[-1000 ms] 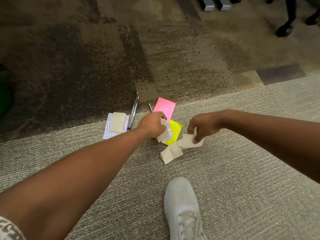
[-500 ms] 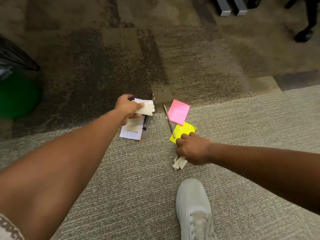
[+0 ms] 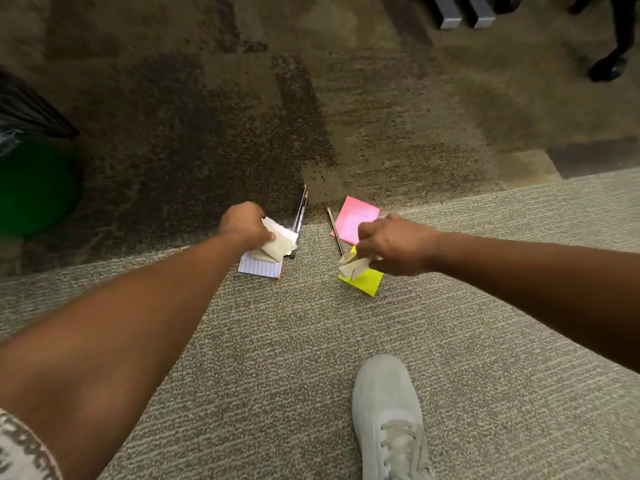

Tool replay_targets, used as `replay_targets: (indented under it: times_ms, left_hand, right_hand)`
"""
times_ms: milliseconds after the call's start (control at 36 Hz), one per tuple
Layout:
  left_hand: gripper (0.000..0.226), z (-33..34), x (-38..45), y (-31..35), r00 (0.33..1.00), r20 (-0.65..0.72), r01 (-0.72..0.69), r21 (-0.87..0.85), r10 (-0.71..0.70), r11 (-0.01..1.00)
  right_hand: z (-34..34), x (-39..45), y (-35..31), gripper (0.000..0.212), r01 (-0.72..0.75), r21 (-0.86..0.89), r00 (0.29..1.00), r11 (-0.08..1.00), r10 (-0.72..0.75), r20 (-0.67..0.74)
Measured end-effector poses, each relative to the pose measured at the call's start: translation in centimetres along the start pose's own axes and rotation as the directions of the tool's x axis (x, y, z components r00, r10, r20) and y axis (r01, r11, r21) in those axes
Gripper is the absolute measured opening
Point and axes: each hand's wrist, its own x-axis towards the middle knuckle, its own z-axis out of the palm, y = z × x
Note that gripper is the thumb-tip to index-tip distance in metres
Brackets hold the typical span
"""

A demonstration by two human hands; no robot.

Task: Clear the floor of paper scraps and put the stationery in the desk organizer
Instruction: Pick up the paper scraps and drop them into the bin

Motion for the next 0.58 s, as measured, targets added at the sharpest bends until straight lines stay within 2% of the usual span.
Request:
replay_targets:
  times_ms: [139,250,361,472,583]
  left_hand:
    - [0.054,0.0,-0.1,0.1,1.0,0.001,0.012,0.09,-0.012,0.996]
    - [0.038,0.0,-0.4,0.2,1.0,-0.021,0.015,0.107,-0.012,0.994]
    - [0.032,-0.3,-0.6,0.3,1.0,-0.018,0.004,0.086,-0.002,0.996]
    - [0.038,-0.4,-0.7,0.1,1.0,0.021,-0.022,0.009,0.022,1.0]
    - [0.044,-0.5,-0.8,-0.4,0.988,0.141,-0.053,-0.068,0.063,0.996]
  right_hand:
    - [-1.3,-0.1,1.0,0.017,-0.034,0.041,0.999,0.999,0.035,-0.041]
    - [-1.8,-0.2,1.5,0.018,-0.073,0.076,0.994,0.994,0.079,-0.071]
    - [-2.2,-0.2,1.6,0.02,-0.11,0.115,0.991,0.987,0.118,-0.065]
    - [-2.8,0.1,1.8,0.02,-0.126,0.144,0.987,0.982,0.139,-0.085]
    - [-3.5,0.6,1.8,0.02,-0.139,0.16,0.982,0.977,0.158,-0.107]
